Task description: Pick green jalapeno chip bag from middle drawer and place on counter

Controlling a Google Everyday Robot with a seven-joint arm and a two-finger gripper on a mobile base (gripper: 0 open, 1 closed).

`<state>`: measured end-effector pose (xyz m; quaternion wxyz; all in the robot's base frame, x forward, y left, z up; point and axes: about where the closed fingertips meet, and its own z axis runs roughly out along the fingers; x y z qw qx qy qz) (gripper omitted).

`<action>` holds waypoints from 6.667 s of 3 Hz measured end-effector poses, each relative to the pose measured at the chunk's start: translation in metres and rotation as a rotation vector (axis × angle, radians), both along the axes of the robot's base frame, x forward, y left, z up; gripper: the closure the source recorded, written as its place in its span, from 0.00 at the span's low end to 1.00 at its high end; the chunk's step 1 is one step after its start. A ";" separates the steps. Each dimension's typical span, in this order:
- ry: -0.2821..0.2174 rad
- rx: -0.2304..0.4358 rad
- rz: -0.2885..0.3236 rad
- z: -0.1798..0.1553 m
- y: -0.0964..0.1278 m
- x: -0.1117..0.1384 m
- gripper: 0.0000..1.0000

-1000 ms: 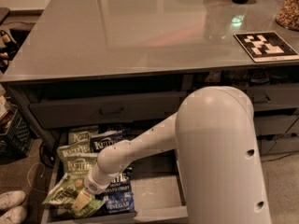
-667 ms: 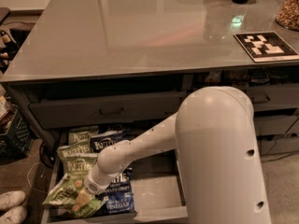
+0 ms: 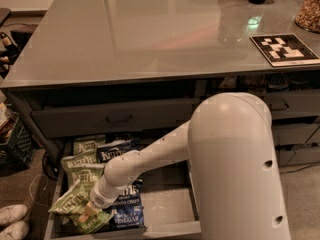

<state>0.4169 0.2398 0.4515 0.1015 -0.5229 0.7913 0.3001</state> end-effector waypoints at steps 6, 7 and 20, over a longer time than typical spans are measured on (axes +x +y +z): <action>-0.027 0.064 0.045 0.087 0.011 -0.002 1.00; -0.085 0.064 0.033 0.120 0.004 0.010 1.00; -0.430 0.149 -0.102 0.423 -0.070 0.145 1.00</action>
Offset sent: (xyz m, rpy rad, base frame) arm -0.0125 0.0033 0.0345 0.0628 -0.0161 0.0128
